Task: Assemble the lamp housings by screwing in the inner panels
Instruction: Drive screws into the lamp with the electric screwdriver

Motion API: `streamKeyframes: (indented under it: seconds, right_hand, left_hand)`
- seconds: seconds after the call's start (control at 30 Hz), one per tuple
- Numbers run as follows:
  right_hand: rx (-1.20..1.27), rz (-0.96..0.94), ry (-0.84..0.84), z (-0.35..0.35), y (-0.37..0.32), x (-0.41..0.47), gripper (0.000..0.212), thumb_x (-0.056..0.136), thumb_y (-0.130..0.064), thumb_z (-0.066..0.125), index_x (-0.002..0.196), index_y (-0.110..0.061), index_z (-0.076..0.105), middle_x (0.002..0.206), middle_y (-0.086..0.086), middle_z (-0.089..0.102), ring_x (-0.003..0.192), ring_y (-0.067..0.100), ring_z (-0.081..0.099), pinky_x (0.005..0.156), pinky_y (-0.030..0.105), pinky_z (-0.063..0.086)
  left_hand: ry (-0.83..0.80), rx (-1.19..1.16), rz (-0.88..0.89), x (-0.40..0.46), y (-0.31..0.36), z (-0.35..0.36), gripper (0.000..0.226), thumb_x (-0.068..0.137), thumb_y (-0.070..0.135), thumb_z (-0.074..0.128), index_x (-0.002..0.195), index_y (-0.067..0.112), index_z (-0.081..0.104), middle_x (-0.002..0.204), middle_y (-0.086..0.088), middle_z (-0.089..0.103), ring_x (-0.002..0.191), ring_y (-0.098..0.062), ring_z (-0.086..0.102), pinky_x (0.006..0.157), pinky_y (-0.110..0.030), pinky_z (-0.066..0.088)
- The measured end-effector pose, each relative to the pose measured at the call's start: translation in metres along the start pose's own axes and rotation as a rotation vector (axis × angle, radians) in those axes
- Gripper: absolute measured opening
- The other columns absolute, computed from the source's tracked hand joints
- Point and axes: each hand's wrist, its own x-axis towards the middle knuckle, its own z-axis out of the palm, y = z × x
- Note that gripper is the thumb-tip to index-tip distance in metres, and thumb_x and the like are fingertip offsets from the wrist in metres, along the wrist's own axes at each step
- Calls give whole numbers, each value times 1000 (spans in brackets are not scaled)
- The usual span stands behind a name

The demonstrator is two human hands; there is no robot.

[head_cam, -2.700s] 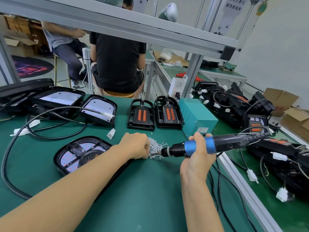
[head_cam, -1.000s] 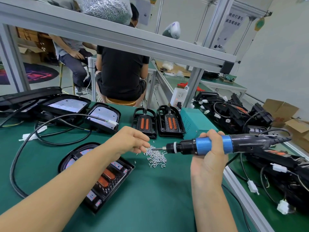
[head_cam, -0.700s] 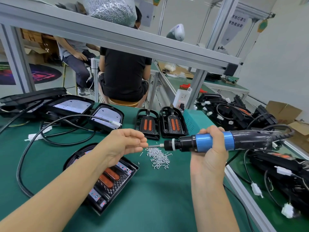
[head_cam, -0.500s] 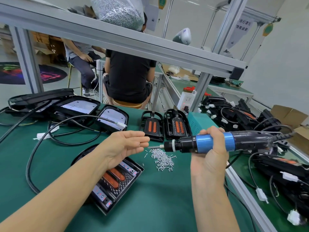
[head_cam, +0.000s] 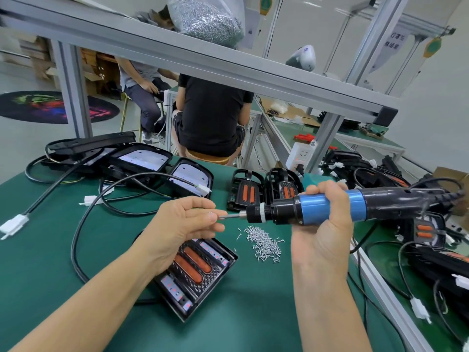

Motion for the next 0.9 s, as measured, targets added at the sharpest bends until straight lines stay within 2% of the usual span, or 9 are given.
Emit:
streamKeyframes:
  seconds: [0.17,0.4,0.63,0.9]
  right_hand:
    - [-30,-22,-57,10,5,-3,24,87,2,57,86,-22,51,66,-7,56,58,7,58,61,21,52]
    - [-39,-1,-120,20,15,-10,23,86,1,57,85,-21,51,72,-6,54,57,8,57,61,21,52]
    - [-46,26,-170,28,24,-21,23,86,2,57,90,-21,51,69,-6,54,58,8,57,61,20,52]
    - [-61,42,-202,37,40,-32,23,88,2,55,88,-21,50,67,-6,54,57,8,57,62,20,51]
  left_hand:
    - [29,0,72,-14,4,-7,19,59,17,73,77,11,78,82,-17,73,59,-16,67,54,-21,54]
    - [48,-17,106,-29,5,-19,21,67,9,66,79,18,80,83,-15,74,59,-12,65,59,-19,54]
    - [54,43,165,-39,11,-29,18,68,16,67,79,21,80,80,-11,74,55,-10,63,53,-18,52]
    - [146,41,193,-48,12,-46,13,66,17,69,75,17,79,74,-12,73,50,-12,60,50,-20,51]
